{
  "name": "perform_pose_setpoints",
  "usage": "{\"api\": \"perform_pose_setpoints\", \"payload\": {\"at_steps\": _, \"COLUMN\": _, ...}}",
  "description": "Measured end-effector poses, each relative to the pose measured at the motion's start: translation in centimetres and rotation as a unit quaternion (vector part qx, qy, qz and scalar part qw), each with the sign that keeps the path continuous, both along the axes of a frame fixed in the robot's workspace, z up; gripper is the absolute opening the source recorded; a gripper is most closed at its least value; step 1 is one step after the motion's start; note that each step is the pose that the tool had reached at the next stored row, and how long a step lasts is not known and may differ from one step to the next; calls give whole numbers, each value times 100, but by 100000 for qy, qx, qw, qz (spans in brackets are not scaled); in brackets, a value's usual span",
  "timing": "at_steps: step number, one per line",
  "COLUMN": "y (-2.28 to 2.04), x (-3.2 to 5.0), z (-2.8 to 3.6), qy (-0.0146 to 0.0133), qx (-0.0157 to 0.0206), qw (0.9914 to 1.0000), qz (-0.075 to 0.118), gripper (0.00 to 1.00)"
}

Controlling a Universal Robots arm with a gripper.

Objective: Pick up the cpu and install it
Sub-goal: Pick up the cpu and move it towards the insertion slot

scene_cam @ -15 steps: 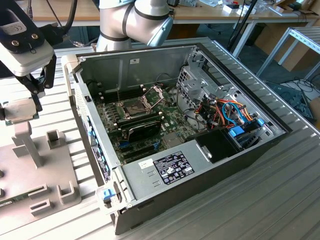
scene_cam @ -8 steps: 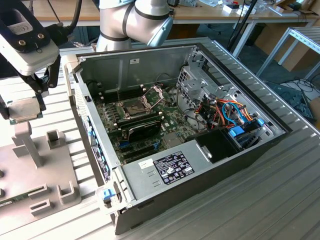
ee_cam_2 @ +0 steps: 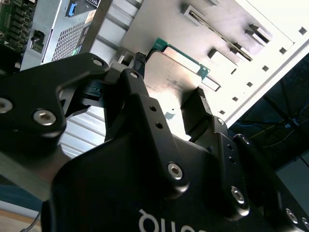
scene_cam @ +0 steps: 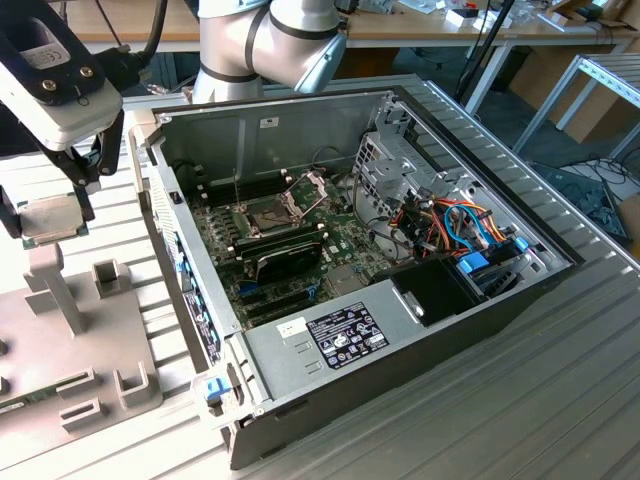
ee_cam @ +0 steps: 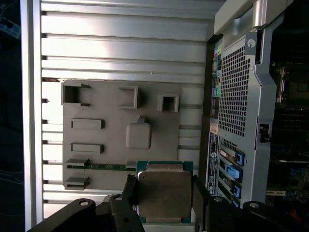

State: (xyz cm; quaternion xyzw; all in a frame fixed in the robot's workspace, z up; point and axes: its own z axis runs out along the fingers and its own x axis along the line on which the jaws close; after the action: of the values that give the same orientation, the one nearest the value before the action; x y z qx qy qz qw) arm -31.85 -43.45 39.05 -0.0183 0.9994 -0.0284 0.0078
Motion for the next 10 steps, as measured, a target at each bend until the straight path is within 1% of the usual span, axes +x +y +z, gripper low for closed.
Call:
{"api": "perform_pose_setpoints", "payload": {"at_steps": 4, "y": 0, "x": 6, "z": 0, "qy": -2, "qx": 1, "qw": 100000, "qz": 7, "gripper": 55}}
{"api": "perform_pose_setpoints", "payload": {"at_steps": 10, "y": 0, "x": 57, "z": 0, "qy": -5, "qx": 0, "qw": 100000, "qz": -2, "gripper": 55}}
